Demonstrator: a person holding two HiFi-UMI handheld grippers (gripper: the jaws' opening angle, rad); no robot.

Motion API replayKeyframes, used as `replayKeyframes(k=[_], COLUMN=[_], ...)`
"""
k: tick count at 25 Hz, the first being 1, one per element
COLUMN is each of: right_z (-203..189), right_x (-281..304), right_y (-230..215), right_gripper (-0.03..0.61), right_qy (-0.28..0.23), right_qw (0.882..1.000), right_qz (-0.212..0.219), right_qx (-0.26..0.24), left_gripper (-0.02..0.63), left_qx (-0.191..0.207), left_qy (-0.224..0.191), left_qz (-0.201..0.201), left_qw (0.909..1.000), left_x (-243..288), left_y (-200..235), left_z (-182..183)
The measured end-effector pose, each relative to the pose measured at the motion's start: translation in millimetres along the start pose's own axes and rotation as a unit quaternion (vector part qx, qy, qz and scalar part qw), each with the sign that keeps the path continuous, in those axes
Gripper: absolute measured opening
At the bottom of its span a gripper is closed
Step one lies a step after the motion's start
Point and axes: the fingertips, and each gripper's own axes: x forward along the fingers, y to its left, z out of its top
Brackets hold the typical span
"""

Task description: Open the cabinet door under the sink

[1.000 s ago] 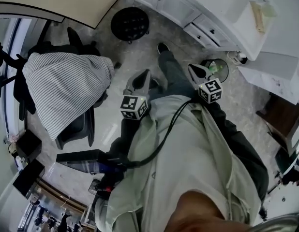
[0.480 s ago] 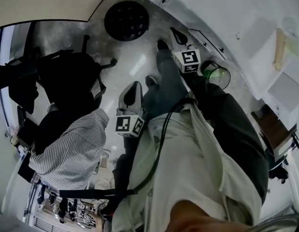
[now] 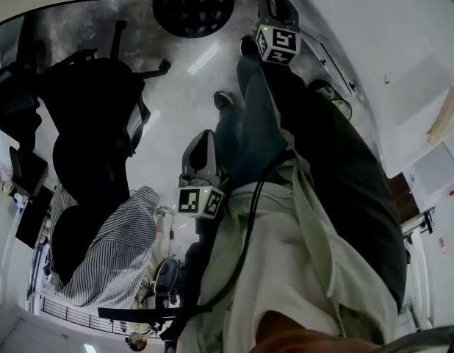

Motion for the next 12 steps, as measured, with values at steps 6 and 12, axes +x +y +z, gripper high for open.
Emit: replayKeyframes(k=[6,12], right_z=[-16.9,-14.2], right_x=[6.0,13.1], right_y=[-4.3,-19.0], right_gripper=[0.114,0.120], right_qy=[0.002,-0.002], right_qw=[0.999,0.999], right_qz=[-0.044,-0.036], right_qx=[0.002,0.004], left_gripper=[0.006,0.006], left_qx=[-0.024,-0.027], left_qy=[0.001,-0.004], left_qz=[0.016,0.011], left_qw=[0.9996,0.9996], left_x=[8.6,23.5], left_y=[8.0,8.1], left_z=[-8.8,-10.4])
